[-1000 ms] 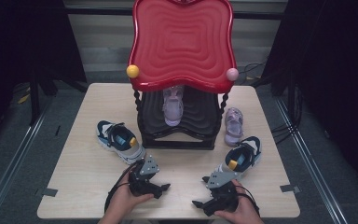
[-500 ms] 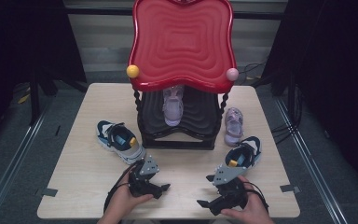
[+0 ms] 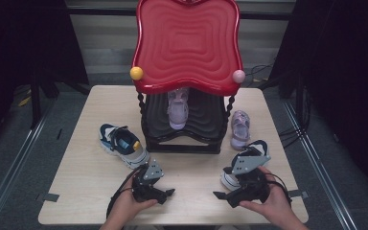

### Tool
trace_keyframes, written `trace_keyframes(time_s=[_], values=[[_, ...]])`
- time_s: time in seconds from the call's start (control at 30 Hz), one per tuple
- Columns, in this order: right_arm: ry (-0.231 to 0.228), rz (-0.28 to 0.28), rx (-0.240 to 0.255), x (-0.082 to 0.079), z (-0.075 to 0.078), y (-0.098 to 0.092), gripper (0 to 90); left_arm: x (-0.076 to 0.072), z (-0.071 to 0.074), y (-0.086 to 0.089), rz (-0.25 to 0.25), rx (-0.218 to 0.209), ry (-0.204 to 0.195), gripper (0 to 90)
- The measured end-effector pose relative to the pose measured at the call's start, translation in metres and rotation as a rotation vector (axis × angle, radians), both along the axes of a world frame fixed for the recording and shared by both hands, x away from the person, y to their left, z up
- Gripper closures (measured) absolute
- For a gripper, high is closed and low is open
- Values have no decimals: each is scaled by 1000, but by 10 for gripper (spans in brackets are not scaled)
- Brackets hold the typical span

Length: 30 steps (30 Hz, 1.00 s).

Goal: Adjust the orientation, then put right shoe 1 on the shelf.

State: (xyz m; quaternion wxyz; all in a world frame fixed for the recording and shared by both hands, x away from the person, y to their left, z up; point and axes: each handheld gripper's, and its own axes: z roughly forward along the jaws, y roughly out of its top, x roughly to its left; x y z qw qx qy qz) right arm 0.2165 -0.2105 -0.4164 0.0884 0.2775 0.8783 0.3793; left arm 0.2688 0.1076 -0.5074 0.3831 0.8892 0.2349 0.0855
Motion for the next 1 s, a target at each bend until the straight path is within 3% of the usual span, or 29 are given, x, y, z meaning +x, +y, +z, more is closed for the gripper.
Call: trace_keyframes(time_s=[0.3,1.0], values=[[-50,-90,-5,19,15,-25,176,0,0,0,0,0,0,151],[-76,-306,3,71,16,-67,194,0,0,0,0,0,-1,151]])
